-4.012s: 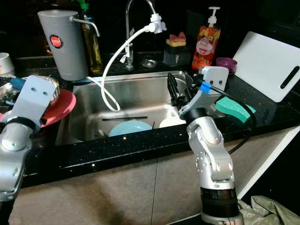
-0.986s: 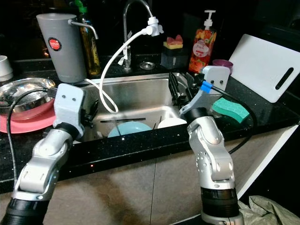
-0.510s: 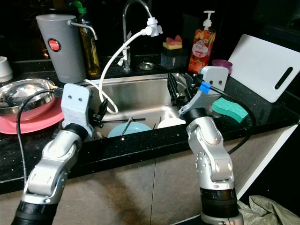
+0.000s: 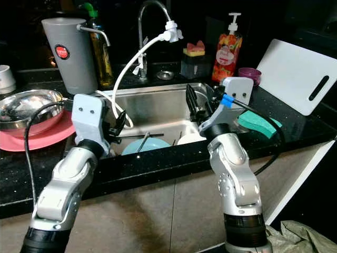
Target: Kitchen organization
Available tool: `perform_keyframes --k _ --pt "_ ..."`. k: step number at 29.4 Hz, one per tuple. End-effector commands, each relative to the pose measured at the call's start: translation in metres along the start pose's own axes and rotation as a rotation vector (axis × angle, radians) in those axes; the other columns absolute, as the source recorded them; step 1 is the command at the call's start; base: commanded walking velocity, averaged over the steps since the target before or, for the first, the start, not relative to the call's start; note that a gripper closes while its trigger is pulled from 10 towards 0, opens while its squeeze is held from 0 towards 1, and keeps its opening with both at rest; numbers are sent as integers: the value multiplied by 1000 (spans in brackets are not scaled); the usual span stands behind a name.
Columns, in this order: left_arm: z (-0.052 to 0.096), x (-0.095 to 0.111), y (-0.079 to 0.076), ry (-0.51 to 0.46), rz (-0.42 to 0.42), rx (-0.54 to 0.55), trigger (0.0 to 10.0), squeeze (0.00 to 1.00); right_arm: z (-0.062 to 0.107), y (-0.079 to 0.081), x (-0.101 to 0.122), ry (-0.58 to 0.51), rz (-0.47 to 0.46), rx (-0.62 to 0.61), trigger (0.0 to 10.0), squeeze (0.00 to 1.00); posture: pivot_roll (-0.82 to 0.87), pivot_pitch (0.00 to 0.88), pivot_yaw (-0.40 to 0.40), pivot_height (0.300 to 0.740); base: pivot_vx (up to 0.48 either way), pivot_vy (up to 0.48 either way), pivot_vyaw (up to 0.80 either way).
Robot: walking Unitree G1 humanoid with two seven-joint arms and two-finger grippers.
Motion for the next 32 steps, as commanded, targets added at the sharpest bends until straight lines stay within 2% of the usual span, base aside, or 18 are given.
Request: perform_keyframes --k 1,32 --pt "0 8 1 -33 6 7 10000 0 3 1 2 -15 14 -3 10000 0 25 96 -26 740 0 0 0" --pt "-1 6 2 -29 -4 3 10000 0 2 0 4 -20 18 -9 10000 0 25 102 -25 740 0 0 0"
Point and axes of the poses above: a point about 5 cm out from each wrist's last joint towards the gripper, its own z axis pointing back from the gripper into the wrist, its own x axis along the axis of the wrist's last joint, y = z × x, the point moved 3 cm from there along -z, pointing out of the wrist towards the gripper, and after that the axes turned 3 degrees about -z, right-handed, at the moved point
